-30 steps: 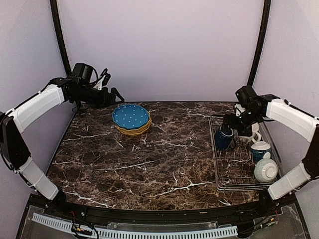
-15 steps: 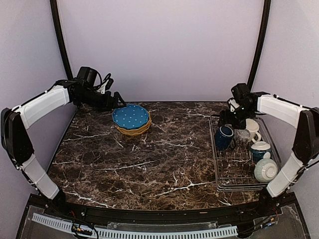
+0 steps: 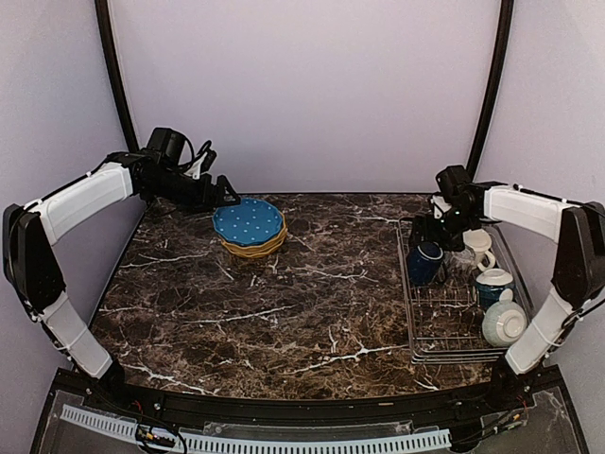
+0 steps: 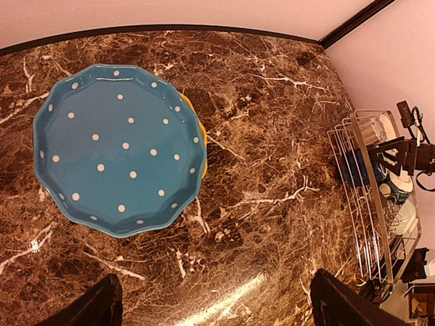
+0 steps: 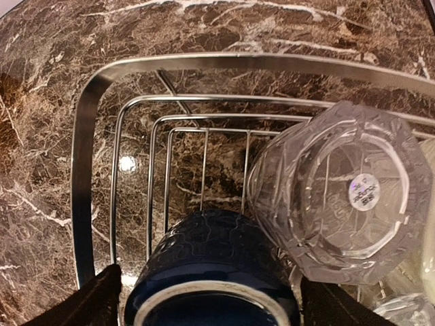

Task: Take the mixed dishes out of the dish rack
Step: Grab the plate from the dish rack.

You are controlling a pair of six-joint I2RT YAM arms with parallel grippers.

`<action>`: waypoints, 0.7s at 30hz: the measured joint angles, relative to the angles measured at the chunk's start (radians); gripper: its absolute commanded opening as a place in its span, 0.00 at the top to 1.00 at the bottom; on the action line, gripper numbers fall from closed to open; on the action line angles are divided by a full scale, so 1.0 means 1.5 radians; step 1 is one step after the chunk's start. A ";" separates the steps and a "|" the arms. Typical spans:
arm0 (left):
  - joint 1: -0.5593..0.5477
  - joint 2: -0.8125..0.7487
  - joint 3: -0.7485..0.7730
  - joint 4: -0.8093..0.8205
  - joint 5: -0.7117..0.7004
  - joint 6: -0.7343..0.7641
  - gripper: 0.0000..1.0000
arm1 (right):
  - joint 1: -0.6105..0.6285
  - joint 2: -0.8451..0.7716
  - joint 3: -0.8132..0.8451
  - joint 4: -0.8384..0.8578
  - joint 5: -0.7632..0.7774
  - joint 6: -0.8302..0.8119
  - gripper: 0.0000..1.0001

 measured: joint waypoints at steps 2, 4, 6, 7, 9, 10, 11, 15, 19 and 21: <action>0.000 0.000 0.000 0.000 0.001 0.000 0.05 | 0.002 0.005 -0.002 -0.005 -0.003 -0.003 0.02; 0.000 0.000 0.000 0.000 0.001 0.000 0.05 | 0.006 0.005 -0.009 -0.009 -0.003 -0.005 0.03; 0.000 0.000 0.000 0.000 0.003 0.000 0.05 | 0.012 0.005 -0.009 -0.016 -0.002 -0.005 0.04; 0.000 0.000 0.000 0.000 0.003 0.000 0.05 | 0.014 0.004 -0.009 -0.018 0.000 -0.005 0.06; 0.000 0.001 0.000 0.000 0.004 0.000 0.05 | 0.018 0.003 -0.010 -0.024 0.009 -0.005 0.09; 0.000 0.001 0.000 0.000 0.005 0.000 0.05 | 0.021 0.002 -0.011 -0.026 0.015 -0.003 0.10; 0.000 0.002 0.000 0.000 0.005 0.000 0.05 | 0.022 0.001 -0.014 -0.025 0.017 -0.004 0.12; 0.000 0.003 0.000 0.000 0.005 0.000 0.05 | 0.024 -0.003 -0.026 -0.015 0.022 -0.001 0.21; 0.000 0.005 0.000 0.000 0.005 0.000 0.05 | 0.029 -0.003 -0.026 -0.013 0.030 0.001 0.30; 0.000 0.006 0.000 0.000 0.005 0.000 0.05 | 0.035 -0.003 -0.025 -0.014 0.036 0.001 0.36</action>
